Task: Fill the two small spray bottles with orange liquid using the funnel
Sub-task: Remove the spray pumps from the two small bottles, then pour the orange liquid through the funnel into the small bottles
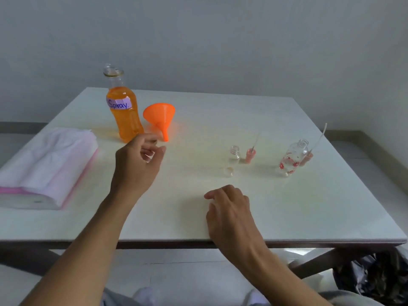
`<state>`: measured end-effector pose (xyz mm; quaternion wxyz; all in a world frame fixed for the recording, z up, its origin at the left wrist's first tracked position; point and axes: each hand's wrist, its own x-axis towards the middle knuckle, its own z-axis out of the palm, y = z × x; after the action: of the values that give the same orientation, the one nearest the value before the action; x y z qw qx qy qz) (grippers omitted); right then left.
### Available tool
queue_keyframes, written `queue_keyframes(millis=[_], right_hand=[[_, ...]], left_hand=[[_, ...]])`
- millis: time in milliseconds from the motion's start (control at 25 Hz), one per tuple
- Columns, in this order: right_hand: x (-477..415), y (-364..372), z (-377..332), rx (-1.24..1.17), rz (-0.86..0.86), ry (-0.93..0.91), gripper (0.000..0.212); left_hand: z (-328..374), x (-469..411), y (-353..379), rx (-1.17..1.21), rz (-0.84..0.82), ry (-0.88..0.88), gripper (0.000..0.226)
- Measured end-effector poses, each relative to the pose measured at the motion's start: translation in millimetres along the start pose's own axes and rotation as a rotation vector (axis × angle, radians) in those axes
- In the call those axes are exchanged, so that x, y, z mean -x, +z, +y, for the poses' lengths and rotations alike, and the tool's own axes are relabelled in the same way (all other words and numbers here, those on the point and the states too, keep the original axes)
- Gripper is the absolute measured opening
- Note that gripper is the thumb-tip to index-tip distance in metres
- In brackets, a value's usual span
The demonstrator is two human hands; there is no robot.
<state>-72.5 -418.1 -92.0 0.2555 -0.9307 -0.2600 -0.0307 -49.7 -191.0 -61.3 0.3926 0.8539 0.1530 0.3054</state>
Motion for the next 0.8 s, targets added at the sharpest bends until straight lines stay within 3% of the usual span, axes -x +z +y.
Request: queue_keyframes(millis=[80,200,320,480,600,800], right_hand=[[-18.9,11.5,-18.2,-0.041,-0.018,-0.105,0.042],[-72.5,21.4,-45.1,-0.134,-0.054,-0.076,0.052],[-141.3,29.2,-67.4,-0.253,-0.059,0.07,0.055],[-221.4,44.0,-76.1,-0.482,-0.039,0.324,0.091],[-260.5,54.3,-79.1,-0.529,-0.007,0.381,0.107],[-283.3,53.0,-84.5,-0.518,-0.037,0.412,0.098]], left_hand=[[-15.0,-16.5,-12.6,0.072,0.2,-0.079,0.03],[-40.6,-39.8,-16.0,0.091,0.348,-0.109,0.048],[-61.1,-63.6,-6.9,0.093,0.339,-0.164,0.064],[-85.6,-87.0,4.1,0.146,0.295,-0.181,0.077],[-92.8,-93.4,7.9,0.184,0.255,-0.182,0.083],[-86.8,-98.6,10.3,0.091,0.249,-0.177,0.085]])
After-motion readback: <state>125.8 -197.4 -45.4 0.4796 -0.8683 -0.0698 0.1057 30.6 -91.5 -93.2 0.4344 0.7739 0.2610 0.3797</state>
